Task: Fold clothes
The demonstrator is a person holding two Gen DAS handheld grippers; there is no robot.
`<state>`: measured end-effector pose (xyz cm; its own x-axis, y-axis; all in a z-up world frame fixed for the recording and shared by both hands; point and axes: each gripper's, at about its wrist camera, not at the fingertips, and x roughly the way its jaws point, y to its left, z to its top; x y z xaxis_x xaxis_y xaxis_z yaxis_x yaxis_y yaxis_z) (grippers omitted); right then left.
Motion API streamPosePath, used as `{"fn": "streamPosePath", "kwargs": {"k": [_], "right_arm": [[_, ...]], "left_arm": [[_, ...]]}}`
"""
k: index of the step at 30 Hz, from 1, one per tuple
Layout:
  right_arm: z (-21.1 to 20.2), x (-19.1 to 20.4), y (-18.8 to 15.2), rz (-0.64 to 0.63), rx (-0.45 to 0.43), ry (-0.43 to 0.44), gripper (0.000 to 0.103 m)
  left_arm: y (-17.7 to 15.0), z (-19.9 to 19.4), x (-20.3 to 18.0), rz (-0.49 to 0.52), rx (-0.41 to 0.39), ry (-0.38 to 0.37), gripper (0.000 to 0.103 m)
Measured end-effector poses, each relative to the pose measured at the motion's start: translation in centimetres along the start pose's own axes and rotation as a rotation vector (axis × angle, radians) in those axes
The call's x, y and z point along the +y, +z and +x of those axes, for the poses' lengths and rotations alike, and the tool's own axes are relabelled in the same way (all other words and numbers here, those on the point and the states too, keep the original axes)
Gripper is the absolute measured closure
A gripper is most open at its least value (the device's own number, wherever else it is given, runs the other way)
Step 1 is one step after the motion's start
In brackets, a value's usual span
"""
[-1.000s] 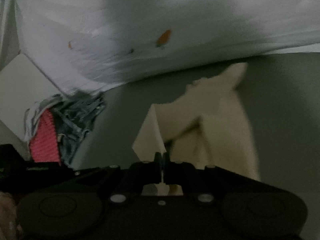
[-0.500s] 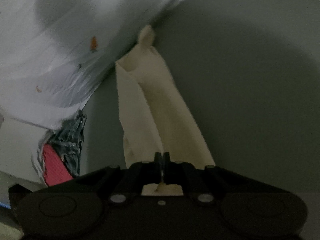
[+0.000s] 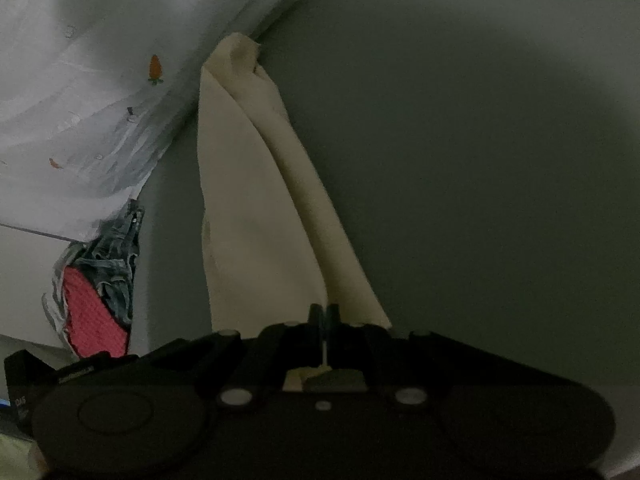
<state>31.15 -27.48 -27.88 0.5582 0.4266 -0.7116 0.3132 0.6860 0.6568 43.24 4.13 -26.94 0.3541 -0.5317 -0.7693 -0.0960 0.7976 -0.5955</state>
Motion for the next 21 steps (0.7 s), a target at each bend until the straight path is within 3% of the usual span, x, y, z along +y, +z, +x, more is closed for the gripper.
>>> {"fn": "streamPosePath", "kwargs": {"k": [10,12,15,17,21], "right_arm": [[0.1,-0.4,-1.0,-0.018,0.033,-0.034,0.100],[-0.4,-0.3,-1.0,-0.048,0.016,-0.047,0.097],[-1.1,0.1,-0.5,-0.109,-0.029,-0.048,0.084],[-1.3,-0.1,-0.1,-0.111,-0.038,-0.033,0.070],[-0.9,-0.1,0.3,-0.126,-0.017,-0.024,0.064]], "left_arm": [[-1.9,-1.2,1.4,0.029,-0.014,0.090,0.056],[-2.0,-1.5,1.4,0.036,-0.022,0.107,0.043],[-2.2,-1.8,1.3,0.064,-0.036,0.111,0.038],[-2.4,-1.7,1.3,0.068,-0.031,0.111,0.034],[-2.7,-1.1,1.4,0.061,-0.002,0.110,0.034]]}}
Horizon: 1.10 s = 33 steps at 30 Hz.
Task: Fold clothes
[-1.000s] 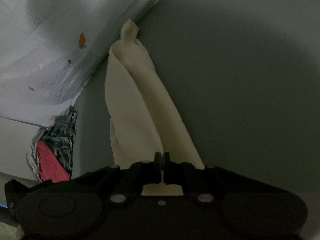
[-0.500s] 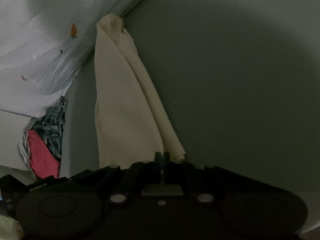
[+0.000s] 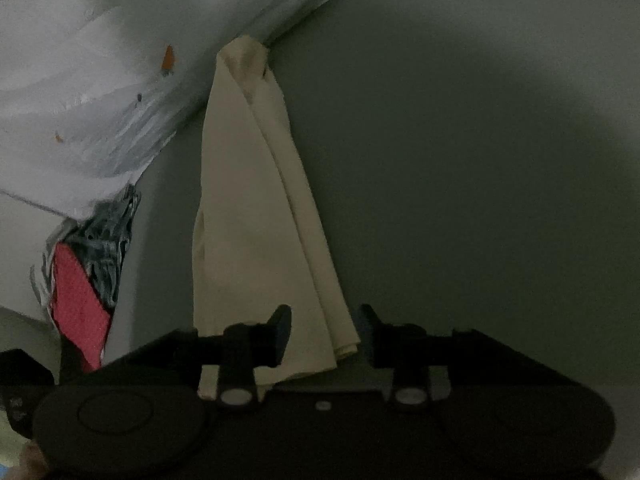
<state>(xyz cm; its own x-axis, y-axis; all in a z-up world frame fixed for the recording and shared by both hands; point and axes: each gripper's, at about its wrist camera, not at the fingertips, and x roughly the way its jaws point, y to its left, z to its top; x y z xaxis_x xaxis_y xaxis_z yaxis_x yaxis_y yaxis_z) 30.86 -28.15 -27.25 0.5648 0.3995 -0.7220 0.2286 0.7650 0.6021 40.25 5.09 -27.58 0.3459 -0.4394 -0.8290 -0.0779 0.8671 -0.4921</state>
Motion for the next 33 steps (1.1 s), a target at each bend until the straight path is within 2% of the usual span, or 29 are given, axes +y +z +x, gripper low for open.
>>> {"fn": "streamPosePath", "kwargs": {"k": [6,11,13,14,15,16,17,18,20,24,28,30,33], "right_arm": [[1.5,0.6,0.2,-0.083,0.049,-0.039,0.061],[1.7,1.2,-0.3,-0.161,0.058,-0.053,0.058],[2.0,1.5,-0.3,-0.186,0.058,-0.054,0.060],[2.2,1.6,-0.2,-0.198,0.064,-0.053,0.068],[2.4,1.6,-0.1,-0.210,0.071,-0.052,0.073],[2.5,1.5,0.0,-0.207,0.079,-0.046,0.088],[2.6,1.4,0.0,-0.203,0.087,-0.040,0.094],[2.6,1.2,0.0,-0.185,0.087,-0.023,0.095],[2.3,0.8,0.1,-0.161,0.090,0.003,0.096],[0.3,0.6,-0.6,-0.159,0.115,0.053,0.097],[-0.5,-0.4,-1.5,-0.158,0.163,0.026,0.096],[-0.6,-0.5,-1.1,-0.139,0.143,0.013,0.093],[-1.1,-0.8,-0.2,-0.110,0.080,0.012,0.088]], "left_arm": [[-0.4,0.8,-0.7,0.004,-0.011,0.004,0.033],[-0.8,1.2,-1.5,0.055,-0.027,-0.001,0.035],[-1.0,1.5,-1.9,0.064,-0.033,-0.005,0.048],[-1.1,1.5,-2.0,0.067,-0.037,-0.003,0.059],[-1.2,1.6,-1.9,0.061,-0.039,-0.007,0.079],[-1.2,1.6,-1.7,0.051,-0.038,-0.016,0.088],[-1.3,1.7,-1.4,0.032,-0.038,-0.028,0.090],[-1.5,1.6,-1.0,0.010,-0.040,-0.042,0.091],[-1.7,1.3,-0.4,-0.021,-0.044,-0.063,0.093],[-2.5,-0.5,-0.3,0.001,-0.020,-0.104,0.093],[-3.0,-0.4,0.2,-0.005,0.038,-0.071,0.089],[-2.5,-0.7,0.5,-0.026,0.024,-0.054,0.086],[-1.4,-1.8,0.7,-0.040,-0.043,-0.050,0.079]]}}
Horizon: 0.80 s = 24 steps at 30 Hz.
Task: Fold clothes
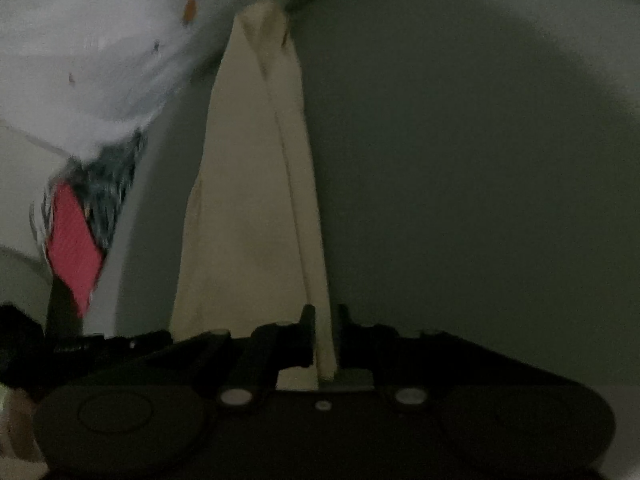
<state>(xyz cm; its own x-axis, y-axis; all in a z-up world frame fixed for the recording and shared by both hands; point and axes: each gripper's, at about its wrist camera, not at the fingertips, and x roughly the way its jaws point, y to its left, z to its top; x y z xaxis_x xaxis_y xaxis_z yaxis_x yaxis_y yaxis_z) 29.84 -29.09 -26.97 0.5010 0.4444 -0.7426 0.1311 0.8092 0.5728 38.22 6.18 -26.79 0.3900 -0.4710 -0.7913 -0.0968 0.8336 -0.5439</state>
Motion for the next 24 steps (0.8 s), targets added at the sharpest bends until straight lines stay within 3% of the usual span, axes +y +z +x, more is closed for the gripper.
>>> {"fn": "streamPosePath", "kwargs": {"k": [2,8,13,24], "right_arm": [[-0.8,-0.6,0.8,0.037,-0.063,0.020,0.079],[-0.6,-2.3,4.7,0.122,-0.171,0.058,0.084],[2.5,-1.9,9.9,0.150,-0.194,0.110,0.091],[13.1,2.1,24.2,0.050,-0.159,0.107,0.086]], "left_arm": [[0.9,-0.9,0.0,-0.009,-0.051,-0.011,0.074],[4.8,-1.6,-0.5,-0.049,-0.156,-0.049,0.070],[8.7,0.3,-2.2,-0.038,-0.153,-0.063,0.068],[21.1,9.1,-6.0,0.023,-0.125,-0.061,0.061]]}}
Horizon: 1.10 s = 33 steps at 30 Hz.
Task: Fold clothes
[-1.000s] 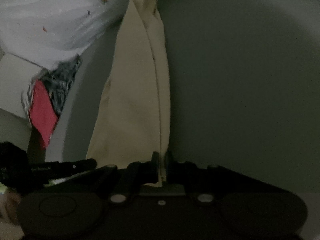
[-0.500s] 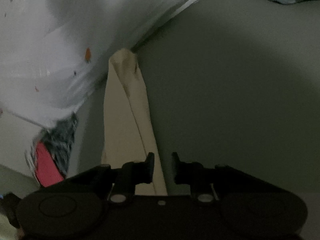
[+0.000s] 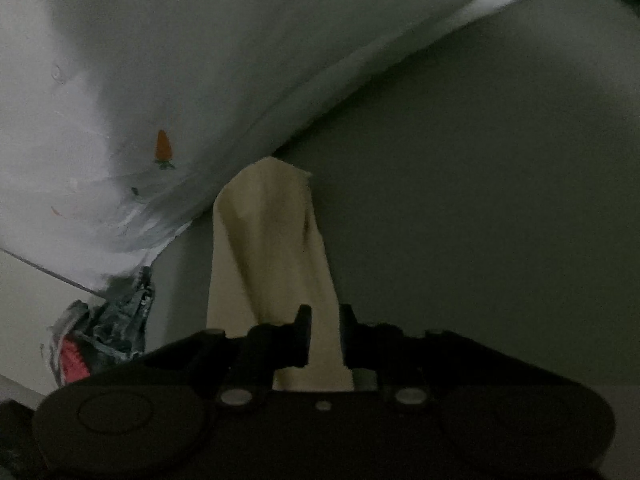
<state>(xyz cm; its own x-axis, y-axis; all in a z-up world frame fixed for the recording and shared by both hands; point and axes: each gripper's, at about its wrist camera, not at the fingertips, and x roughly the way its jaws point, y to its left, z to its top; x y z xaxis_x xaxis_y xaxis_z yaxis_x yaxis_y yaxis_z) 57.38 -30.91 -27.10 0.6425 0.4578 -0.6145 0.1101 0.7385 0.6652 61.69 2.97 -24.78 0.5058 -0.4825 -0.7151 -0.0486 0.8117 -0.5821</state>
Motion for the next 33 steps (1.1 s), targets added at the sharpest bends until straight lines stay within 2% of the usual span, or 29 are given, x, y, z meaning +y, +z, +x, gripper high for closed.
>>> {"fn": "streamPosePath", "kwargs": {"k": [3,5,8,10,12,13,16,18,20,22,24,27,30,33], "right_arm": [[3.4,1.4,2.2,-0.070,0.013,0.020,0.083],[5.1,2.4,2.8,-0.138,0.025,0.011,0.076],[7.2,3.4,2.9,-0.230,0.052,-0.016,0.075],[7.8,3.3,2.7,-0.235,0.054,-0.017,0.075],[8.0,3.1,2.9,-0.221,0.056,0.006,0.083],[8.0,2.9,3.0,-0.213,0.060,0.026,0.099],[7.2,2.6,3.1,-0.193,0.034,0.055,0.100],[6.0,2.6,3.4,-0.172,0.001,0.071,0.100],[4.1,2.4,3.8,-0.115,-0.050,0.099,0.100],[2.3,2.1,4.0,-0.099,-0.100,0.074,0.101],[1.4,1.5,3.7,-0.107,-0.126,0.008,0.101],[2.4,-0.5,3.5,-0.068,-0.109,-0.100,0.101],[3.8,-1.0,3.8,-0.063,-0.053,-0.147,0.100],[2.9,-0.6,4.1,-0.070,-0.061,-0.163,0.095]], "left_arm": [[2.4,2.3,-0.7,0.023,-0.013,-0.003,0.061],[3.4,3.4,-0.9,0.018,-0.026,-0.022,0.061],[4.0,4.8,-0.9,0.010,-0.030,-0.043,0.061],[4.2,5.5,-0.7,0.003,-0.026,-0.039,0.061],[4.0,5.9,-0.6,-0.008,-0.024,-0.041,0.061],[3.9,6.0,-0.5,-0.014,-0.026,-0.045,0.062],[3.7,6.2,-0.8,-0.026,-0.034,-0.071,0.067],[3.6,6.0,-1.1,-0.023,-0.050,-0.079,0.081],[3.5,5.4,-0.9,-0.019,-0.062,-0.089,0.084],[3.4,5.4,-0.8,-0.022,-0.067,-0.097,0.085],[3.3,5.5,-0.6,-0.027,-0.066,-0.087,0.086],[3.1,7.0,-0.5,-0.019,-0.042,-0.028,0.087],[3.0,7.5,-0.3,-0.007,-0.026,0.010,0.087],[3.0,6.7,-0.5,0.015,-0.042,0.023,0.081]]}}
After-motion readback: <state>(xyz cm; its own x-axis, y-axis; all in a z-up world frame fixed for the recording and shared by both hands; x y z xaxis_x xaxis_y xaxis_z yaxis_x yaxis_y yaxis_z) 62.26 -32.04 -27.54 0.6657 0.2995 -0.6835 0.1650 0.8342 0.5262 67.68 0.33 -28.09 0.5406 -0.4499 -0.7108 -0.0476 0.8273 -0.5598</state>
